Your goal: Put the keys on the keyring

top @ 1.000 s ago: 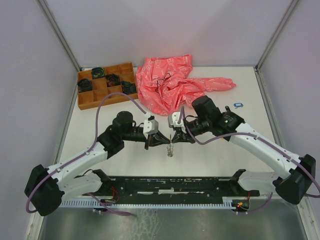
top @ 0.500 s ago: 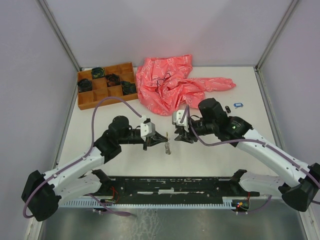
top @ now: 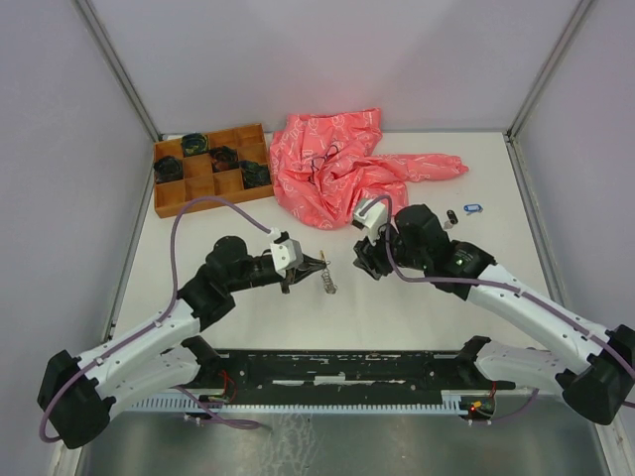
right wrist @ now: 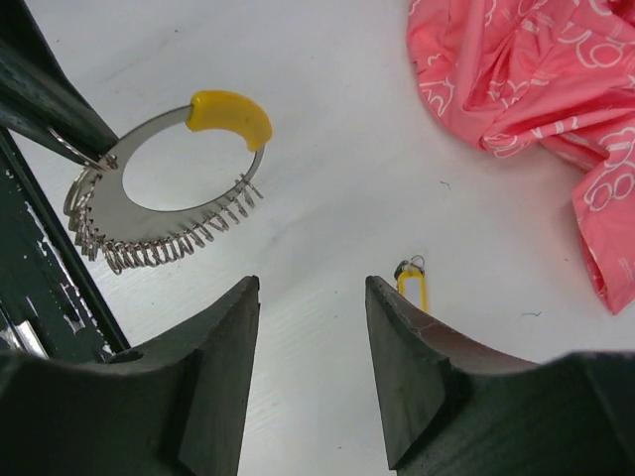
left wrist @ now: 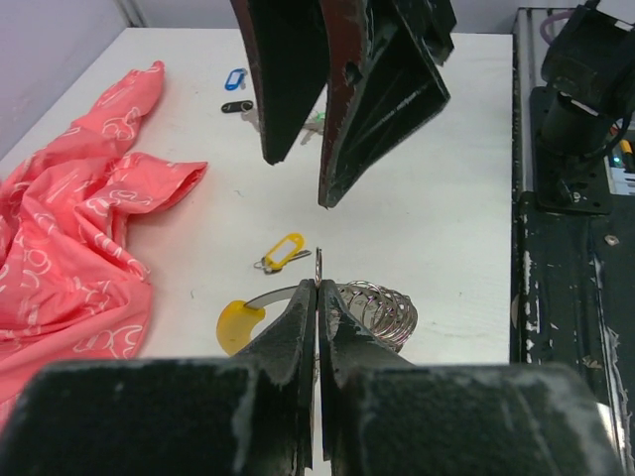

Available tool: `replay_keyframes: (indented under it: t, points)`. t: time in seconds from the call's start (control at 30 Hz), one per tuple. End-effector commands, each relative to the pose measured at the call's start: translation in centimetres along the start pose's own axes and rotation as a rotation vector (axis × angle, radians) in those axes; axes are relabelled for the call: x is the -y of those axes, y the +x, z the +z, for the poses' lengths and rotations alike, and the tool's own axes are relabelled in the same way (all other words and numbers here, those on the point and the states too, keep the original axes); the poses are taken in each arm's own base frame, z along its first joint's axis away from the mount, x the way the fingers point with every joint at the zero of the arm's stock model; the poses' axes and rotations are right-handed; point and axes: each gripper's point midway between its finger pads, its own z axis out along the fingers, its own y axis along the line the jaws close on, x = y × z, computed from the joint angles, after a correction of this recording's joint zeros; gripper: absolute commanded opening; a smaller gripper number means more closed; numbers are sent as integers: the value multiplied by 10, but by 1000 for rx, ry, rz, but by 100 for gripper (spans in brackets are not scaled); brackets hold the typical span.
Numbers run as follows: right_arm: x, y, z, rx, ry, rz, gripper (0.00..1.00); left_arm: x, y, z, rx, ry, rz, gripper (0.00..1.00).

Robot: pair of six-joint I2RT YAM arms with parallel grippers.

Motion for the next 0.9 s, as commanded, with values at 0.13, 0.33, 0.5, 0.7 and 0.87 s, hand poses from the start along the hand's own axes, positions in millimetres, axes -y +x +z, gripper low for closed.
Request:
replay_keyframes:
  t: [0.13,0.33,0.5,0.7,0.87]
  points:
    - [-3,-37,11,295,-4,-7,54,-26,-20,-2,29,-175,-1,3]
    - [-4,-65,8,509,-4,-88,51,-32,-24,4,70,-272,-79,3]
    - [-11,-77,5,616,-31,-138,48,-36,-20,12,61,-343,-115,3]
    - [-13,-71,4,615,-34,-161,45,-47,-22,12,86,-433,-167,3]
    - [-15,-66,5,610,-42,-159,43,-45,-24,16,98,-419,-181,3]
